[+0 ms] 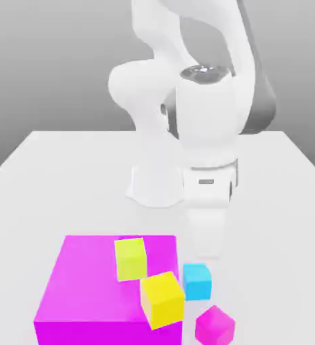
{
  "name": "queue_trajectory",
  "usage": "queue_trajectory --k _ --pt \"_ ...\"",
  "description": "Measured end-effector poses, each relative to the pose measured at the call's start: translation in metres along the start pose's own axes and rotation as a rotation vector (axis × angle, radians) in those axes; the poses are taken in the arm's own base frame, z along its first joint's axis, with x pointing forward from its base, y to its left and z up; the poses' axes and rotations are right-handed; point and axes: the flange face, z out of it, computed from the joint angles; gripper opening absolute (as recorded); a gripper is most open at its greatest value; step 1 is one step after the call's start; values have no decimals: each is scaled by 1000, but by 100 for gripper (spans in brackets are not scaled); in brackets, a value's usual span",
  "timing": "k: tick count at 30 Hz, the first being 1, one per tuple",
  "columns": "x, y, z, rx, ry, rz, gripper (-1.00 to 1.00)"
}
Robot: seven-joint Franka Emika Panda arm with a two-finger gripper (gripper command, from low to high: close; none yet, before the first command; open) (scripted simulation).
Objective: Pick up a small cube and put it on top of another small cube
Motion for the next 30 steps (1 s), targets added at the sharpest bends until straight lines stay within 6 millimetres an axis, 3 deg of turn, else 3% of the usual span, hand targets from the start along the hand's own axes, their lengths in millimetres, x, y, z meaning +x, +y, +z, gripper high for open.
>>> queue_trajectory --k 3,15,16,23,30 --pt "-15 -5 24 -15 -53 -103 0" --pt "-22 -4 88 -20 -63 -124 0" --pt "-23 -5 92 -18 -64 -123 -100" --pt "-23 -5 92 -16 -65 -123 -100" --pt "-16 -2 54 -27 -60 -127 -100"
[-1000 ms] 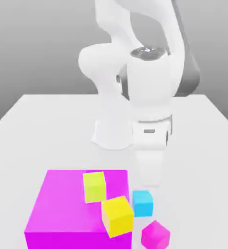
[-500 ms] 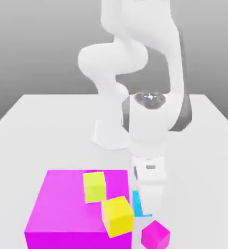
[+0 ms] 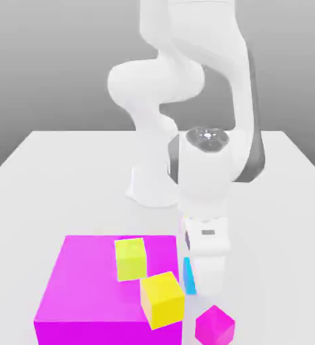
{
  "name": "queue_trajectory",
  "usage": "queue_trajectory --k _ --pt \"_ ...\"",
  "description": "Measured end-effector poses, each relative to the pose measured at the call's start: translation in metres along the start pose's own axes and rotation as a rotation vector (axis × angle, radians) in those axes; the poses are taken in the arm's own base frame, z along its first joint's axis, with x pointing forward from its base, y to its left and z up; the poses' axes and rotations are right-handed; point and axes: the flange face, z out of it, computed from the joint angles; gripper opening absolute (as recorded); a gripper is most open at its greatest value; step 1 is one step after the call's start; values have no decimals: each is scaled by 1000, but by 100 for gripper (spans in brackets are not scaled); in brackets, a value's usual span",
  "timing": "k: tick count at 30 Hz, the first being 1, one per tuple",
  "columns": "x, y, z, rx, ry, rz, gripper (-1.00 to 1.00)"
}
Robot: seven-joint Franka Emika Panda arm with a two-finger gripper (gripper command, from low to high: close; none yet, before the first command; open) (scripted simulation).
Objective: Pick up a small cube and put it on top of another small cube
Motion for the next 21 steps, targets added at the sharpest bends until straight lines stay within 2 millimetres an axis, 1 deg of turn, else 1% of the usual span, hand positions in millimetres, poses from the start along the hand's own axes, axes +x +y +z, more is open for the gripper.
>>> queue_trajectory --k 5,7,10,11,14,16,18,19,20,21 --pt "-2 -3 -23 9 -3 4 -100" --pt "1 0 -34 16 6 3 -100" --pt "4 21 -63 37 22 60 -100" --pt "0 33 -74 43 25 97 -100" --pt "-11 62 -111 44 26 183 -100" --pt "-25 82 -137 32 22 250 -100" --pt "-45 102 -165 10 13 326 -100" --pt "-57 110 -175 3 5 368 -100" --pt "-62 112 -172 10 -1 389 -100" --pt "-64 113 -164 14 -3 399 -100"
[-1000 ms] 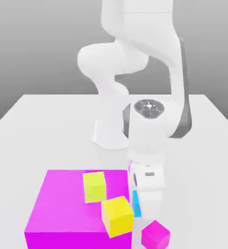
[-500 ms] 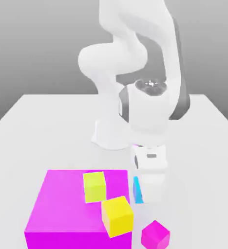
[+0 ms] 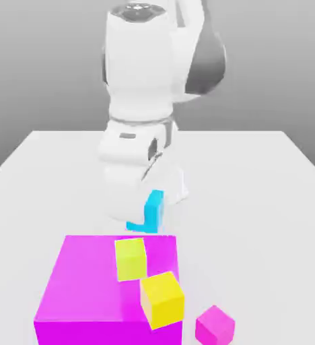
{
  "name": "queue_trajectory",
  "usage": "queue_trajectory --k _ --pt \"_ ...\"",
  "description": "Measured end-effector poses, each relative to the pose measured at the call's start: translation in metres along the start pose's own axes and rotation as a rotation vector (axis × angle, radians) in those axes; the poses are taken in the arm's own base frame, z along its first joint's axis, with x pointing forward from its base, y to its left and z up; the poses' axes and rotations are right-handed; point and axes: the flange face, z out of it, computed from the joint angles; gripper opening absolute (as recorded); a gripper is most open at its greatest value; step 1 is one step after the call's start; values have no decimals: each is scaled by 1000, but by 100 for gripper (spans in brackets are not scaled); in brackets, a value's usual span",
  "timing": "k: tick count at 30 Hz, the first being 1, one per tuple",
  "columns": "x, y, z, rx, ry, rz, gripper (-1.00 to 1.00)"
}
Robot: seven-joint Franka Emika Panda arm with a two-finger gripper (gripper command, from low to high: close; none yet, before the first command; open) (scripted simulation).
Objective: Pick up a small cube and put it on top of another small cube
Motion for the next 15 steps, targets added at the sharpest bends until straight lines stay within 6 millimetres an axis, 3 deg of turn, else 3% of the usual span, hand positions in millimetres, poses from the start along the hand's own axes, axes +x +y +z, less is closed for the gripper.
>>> queue_trajectory --k 3,4,11,15 --pt "-1 2 34 4 -3 9 -100" --pt "-2 2 46 1 -3 11 100" --pt "-2 2 49 0 -3 11 100" --pt "-2 2 7 1 -2 11 100"
